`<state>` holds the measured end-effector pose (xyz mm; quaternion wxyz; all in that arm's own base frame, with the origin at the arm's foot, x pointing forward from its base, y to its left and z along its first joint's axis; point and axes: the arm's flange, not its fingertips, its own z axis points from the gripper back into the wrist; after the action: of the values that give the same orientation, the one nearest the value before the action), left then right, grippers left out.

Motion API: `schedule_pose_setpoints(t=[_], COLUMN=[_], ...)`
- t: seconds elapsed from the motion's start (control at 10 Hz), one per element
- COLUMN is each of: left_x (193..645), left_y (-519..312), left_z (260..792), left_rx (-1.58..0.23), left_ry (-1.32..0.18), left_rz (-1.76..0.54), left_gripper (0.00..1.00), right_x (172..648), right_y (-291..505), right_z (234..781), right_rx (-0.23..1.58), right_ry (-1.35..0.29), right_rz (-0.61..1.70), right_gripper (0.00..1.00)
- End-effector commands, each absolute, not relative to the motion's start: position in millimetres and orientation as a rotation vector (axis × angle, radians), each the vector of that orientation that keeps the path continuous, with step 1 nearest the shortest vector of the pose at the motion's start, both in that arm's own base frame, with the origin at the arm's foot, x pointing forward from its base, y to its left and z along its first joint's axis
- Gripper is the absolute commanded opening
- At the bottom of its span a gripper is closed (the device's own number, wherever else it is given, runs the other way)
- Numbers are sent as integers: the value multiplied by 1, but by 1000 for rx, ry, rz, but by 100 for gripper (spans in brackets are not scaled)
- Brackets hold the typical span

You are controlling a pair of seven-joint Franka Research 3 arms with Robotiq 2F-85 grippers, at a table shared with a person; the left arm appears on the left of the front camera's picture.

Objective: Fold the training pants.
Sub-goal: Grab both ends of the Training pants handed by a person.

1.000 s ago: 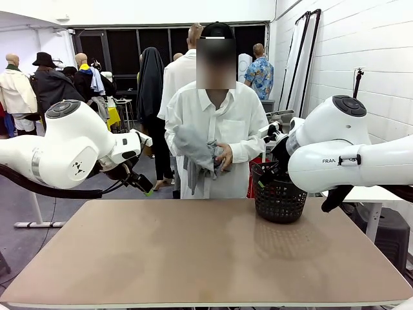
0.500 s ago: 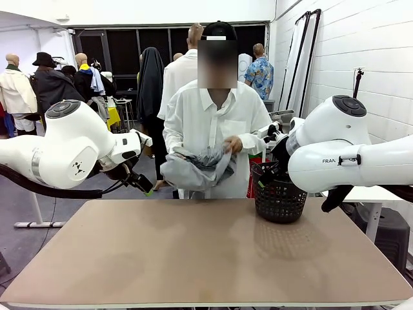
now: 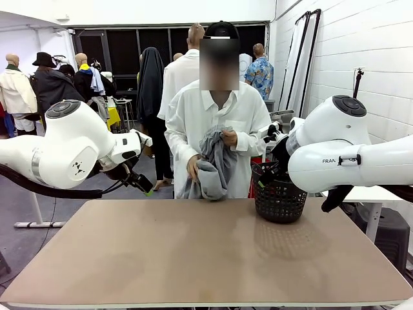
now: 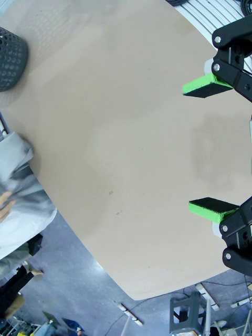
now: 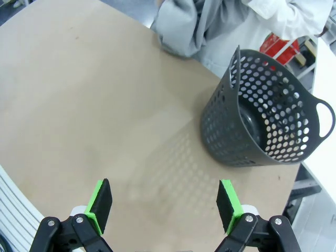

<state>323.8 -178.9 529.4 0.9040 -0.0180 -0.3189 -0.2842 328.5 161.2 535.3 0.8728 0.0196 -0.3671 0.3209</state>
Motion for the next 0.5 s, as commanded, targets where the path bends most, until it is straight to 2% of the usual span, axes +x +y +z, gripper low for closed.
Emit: schedule_pose_setpoints(t=[0.0,0.4], left_x=[324,324], left_y=[-179,-179], left_z=[530,530], left_rx=[-37,-37], left_ry=[-664,-664], left_rz=[-588,-588], left_gripper=[100,100], right_x=[328,328], right_y=[161,161], right_z=[535,535], right_rx=[41,41], right_ry=[-767,-767], right_rz=[672,672], right_gripper=[100,100])
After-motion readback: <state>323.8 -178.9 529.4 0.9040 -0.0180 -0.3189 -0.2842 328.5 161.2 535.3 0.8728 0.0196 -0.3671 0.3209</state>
